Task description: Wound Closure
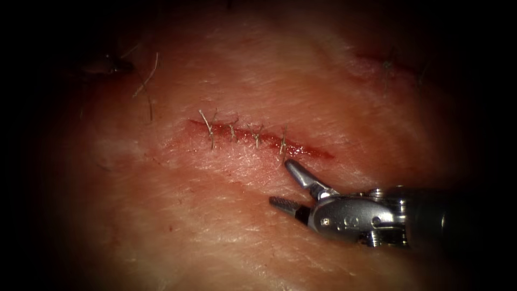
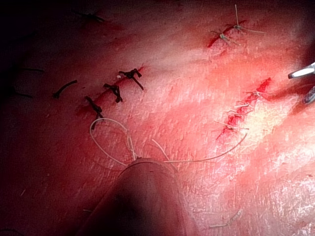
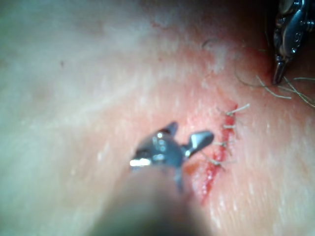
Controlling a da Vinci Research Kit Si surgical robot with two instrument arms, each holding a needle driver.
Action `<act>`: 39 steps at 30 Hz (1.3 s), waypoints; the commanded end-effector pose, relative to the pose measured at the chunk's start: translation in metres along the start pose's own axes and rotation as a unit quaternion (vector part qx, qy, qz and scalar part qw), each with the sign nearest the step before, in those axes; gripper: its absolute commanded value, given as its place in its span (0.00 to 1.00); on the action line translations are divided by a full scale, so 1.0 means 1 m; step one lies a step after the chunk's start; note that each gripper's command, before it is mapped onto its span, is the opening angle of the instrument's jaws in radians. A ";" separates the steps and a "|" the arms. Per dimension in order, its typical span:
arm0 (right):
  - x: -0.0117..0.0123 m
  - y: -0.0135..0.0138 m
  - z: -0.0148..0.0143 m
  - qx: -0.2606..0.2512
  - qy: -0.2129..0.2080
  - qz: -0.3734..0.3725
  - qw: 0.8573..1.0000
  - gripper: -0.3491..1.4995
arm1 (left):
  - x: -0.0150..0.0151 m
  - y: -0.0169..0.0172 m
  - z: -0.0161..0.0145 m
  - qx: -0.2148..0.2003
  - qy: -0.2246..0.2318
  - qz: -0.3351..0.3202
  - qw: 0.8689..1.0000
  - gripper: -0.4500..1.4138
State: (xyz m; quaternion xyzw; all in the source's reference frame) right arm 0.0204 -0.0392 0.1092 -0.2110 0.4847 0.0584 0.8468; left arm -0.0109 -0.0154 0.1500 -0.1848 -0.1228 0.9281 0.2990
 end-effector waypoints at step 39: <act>-0.0002 -0.0011 0.0001 -0.002 0.002 0.002 1.000 0.99 | 0.0200 0.0125 -0.0001 -0.054 0.066 0.134 0.987 0.00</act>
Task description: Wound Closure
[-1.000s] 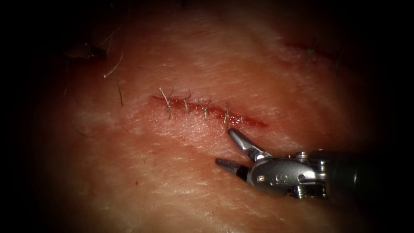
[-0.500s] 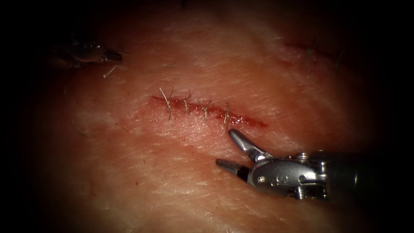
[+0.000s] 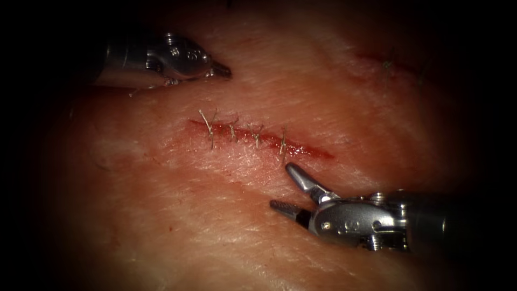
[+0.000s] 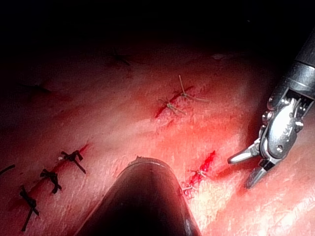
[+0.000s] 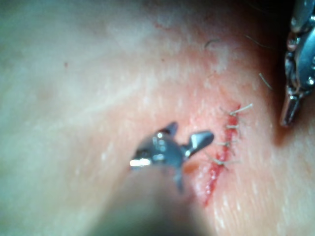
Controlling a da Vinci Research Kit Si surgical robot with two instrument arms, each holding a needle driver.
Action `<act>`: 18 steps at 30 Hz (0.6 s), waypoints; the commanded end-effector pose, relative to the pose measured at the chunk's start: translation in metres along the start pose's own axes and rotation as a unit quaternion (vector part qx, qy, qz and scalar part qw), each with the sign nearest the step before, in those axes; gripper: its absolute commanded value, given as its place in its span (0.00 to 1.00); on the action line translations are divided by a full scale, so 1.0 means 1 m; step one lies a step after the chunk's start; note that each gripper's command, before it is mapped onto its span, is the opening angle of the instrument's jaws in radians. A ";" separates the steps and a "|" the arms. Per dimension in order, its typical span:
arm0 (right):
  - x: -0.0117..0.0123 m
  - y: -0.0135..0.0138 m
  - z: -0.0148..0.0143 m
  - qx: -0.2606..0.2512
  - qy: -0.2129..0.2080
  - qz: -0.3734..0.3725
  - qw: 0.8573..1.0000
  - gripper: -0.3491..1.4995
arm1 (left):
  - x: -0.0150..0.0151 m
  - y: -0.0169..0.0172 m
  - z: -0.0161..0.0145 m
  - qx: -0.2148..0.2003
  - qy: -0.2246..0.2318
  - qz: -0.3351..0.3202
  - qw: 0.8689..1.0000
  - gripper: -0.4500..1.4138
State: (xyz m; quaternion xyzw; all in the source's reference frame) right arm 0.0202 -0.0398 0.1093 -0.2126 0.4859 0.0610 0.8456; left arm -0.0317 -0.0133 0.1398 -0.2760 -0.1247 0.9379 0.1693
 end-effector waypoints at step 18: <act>0.0002 -0.0010 0.0011 0.001 0.003 0.000 1.000 0.99 | -0.0104 -0.0028 -0.0090 0.069 0.009 -0.112 0.991 0.95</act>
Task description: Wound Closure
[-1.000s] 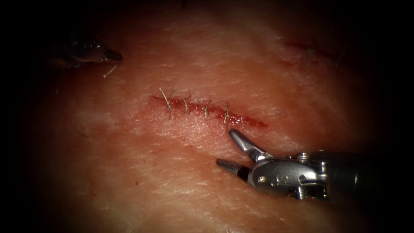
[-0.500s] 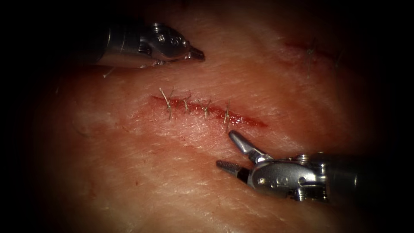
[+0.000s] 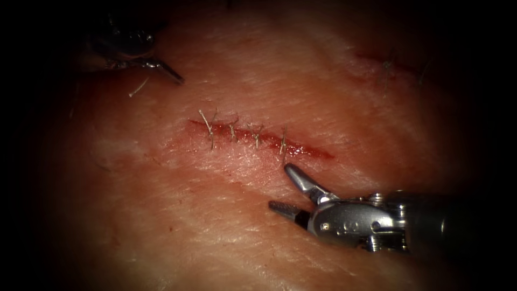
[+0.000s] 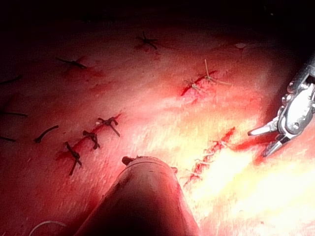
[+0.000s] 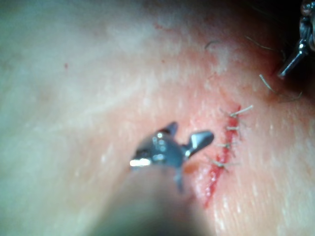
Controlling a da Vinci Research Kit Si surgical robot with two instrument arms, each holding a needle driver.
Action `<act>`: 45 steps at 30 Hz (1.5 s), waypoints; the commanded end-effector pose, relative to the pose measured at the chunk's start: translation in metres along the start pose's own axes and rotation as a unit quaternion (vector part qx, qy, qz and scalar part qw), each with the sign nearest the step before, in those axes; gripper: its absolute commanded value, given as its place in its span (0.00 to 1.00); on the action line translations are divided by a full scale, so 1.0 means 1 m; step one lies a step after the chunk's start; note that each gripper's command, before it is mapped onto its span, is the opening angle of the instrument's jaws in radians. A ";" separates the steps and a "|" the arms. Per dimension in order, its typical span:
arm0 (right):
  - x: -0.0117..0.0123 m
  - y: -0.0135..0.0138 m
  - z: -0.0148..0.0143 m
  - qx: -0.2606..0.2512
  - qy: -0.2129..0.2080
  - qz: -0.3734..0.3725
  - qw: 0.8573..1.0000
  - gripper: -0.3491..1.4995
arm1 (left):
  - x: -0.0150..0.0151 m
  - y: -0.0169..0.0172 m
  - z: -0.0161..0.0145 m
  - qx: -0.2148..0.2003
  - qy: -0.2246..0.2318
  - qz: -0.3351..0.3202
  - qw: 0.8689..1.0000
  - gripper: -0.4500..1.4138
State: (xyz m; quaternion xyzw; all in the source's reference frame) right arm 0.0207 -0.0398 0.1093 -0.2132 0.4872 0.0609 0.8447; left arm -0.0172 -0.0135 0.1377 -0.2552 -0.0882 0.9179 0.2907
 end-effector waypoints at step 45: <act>0.0000 -0.0016 0.0012 0.005 -0.001 0.003 1.000 0.99 | -0.0099 -0.0020 0.0041 -0.090 -0.032 -0.102 0.990 0.00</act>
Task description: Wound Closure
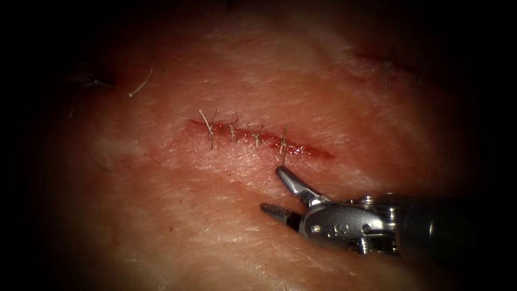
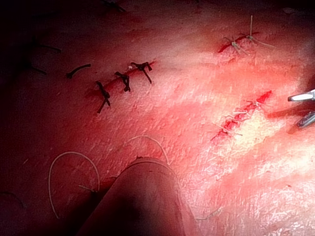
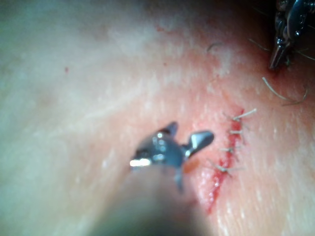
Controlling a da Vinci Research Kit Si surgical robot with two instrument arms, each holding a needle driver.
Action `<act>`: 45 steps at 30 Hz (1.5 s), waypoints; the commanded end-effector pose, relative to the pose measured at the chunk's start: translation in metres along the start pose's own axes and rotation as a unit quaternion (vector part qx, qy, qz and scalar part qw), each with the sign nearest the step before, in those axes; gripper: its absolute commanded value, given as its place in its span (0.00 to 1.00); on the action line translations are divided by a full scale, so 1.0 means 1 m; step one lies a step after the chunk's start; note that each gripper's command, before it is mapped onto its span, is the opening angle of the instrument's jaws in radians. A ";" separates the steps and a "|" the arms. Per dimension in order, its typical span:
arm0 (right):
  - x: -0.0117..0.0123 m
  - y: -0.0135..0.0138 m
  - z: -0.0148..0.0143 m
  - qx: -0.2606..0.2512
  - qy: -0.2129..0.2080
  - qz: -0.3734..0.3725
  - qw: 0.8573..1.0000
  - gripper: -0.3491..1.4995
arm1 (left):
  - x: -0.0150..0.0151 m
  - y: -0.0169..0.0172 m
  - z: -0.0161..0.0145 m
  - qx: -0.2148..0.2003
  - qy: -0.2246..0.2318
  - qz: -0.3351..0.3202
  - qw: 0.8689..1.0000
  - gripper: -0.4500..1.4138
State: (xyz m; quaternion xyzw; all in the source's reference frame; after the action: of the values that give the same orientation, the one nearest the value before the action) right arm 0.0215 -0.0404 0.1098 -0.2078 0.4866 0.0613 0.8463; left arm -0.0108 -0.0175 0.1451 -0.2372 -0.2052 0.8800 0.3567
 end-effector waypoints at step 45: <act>0.0000 -0.0008 0.0005 0.000 0.001 0.003 1.000 0.99 | -0.0075 -0.0035 0.0005 0.104 -0.017 -0.287 0.952 0.82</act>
State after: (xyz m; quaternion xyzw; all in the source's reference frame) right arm 0.0216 -0.0406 0.1098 -0.2069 0.4868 0.0635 0.8463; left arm -0.0039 -0.0206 0.1491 -0.1144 -0.1856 0.7558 0.6175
